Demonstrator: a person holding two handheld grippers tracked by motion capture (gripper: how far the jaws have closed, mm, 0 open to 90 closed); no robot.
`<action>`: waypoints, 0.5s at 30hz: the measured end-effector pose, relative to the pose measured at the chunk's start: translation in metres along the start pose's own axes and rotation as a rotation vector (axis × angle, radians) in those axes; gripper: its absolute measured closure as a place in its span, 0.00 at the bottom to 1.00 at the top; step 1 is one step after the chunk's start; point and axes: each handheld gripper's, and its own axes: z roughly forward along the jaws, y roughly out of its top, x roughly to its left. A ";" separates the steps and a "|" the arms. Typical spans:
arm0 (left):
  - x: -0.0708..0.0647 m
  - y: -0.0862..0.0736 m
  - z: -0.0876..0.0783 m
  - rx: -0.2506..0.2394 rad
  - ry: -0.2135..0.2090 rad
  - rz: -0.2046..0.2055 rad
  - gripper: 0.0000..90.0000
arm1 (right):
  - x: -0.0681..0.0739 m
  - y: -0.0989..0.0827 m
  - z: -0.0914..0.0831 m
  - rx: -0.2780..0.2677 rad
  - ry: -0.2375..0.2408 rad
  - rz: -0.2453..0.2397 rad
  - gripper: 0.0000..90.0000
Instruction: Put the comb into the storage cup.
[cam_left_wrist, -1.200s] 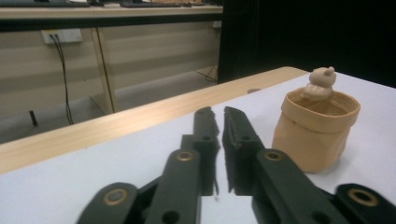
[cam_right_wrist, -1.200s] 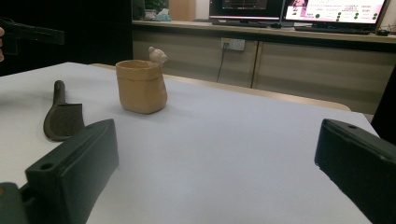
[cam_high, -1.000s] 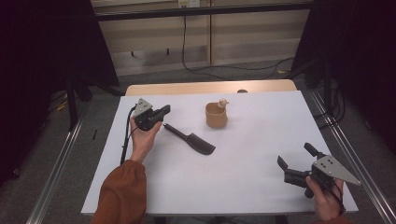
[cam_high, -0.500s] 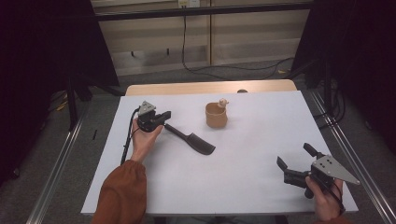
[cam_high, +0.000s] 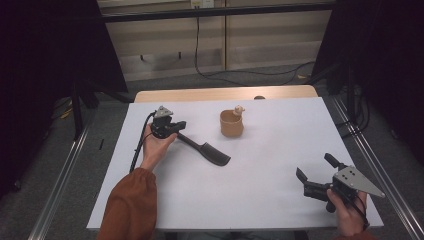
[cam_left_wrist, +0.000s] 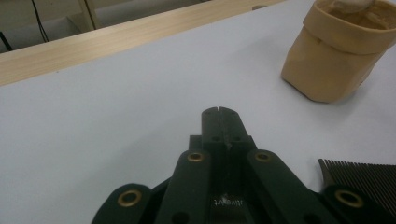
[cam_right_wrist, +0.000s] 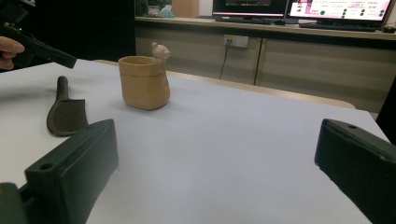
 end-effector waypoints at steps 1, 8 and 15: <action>0.000 0.000 0.001 0.018 -0.005 -0.012 1.00 | 0.000 0.000 0.000 0.001 -0.001 0.000 0.00; 0.002 -0.003 0.002 0.081 -0.007 -0.040 1.00 | 0.000 0.000 0.000 0.001 0.001 0.001 0.00; 0.005 -0.003 0.005 0.124 0.008 -0.019 1.00 | 0.001 0.000 0.000 0.006 0.005 0.000 0.00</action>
